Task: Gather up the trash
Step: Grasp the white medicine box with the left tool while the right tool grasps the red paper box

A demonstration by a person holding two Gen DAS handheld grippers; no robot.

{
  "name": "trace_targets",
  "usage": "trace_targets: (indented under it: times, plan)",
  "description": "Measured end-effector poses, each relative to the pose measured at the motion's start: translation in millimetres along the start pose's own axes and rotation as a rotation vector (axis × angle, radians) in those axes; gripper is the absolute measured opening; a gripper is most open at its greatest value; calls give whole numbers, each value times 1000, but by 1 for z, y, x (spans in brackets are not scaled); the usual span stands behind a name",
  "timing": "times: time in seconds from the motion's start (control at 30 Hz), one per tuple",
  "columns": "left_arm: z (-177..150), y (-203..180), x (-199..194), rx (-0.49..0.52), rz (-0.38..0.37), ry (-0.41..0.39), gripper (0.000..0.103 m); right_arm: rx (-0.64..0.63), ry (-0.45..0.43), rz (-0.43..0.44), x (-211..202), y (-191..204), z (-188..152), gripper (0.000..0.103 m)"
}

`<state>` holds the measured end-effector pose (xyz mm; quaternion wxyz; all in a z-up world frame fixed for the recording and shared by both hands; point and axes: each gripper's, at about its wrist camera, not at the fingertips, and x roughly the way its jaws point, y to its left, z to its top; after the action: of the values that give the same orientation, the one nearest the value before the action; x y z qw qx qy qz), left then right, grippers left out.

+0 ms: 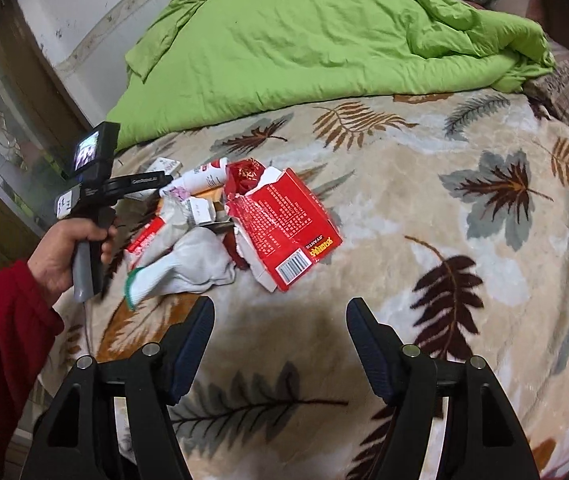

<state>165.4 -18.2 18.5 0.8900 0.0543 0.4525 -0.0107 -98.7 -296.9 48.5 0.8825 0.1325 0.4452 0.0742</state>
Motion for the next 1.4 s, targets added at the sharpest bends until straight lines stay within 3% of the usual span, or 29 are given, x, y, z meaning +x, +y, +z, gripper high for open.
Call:
trace_targets:
  times: [0.07,0.1,0.2,0.37,0.47,0.53,0.7,1.07,1.23,1.4]
  plan:
    - [-3,1,4,-9,1,-18,82,-31,-4,-11,6,4,4,73]
    - [-5,2,2,-10,6,-41,70,-46,-5,-13,9,7,6,73]
    - [-9,9,-2,-27,-45,-68,51,-112,-13,-20,22,19,11,73]
    - [-16,19,-20,-46,-135,-108,51,-245,-25,-106,46,45,14,68]
    - [-24,23,-34,-58,-182,-123,51,-308,-26,-183,64,53,14,44]
    - [-29,22,-46,-62,-205,-140,51,-312,-20,-219,73,51,15,18]
    - [-44,23,-84,-78,-272,-191,51,-243,-73,-217,56,39,19,4]
    - [-108,-2,-186,-57,-407,-278,51,-79,-197,-44,-23,38,-1,4]
    - [-145,-12,-218,-62,-435,-293,51,-35,-231,35,-51,50,-23,4]
    - [-187,-26,-244,-27,-417,-317,51,-32,-229,55,-62,60,-50,4]
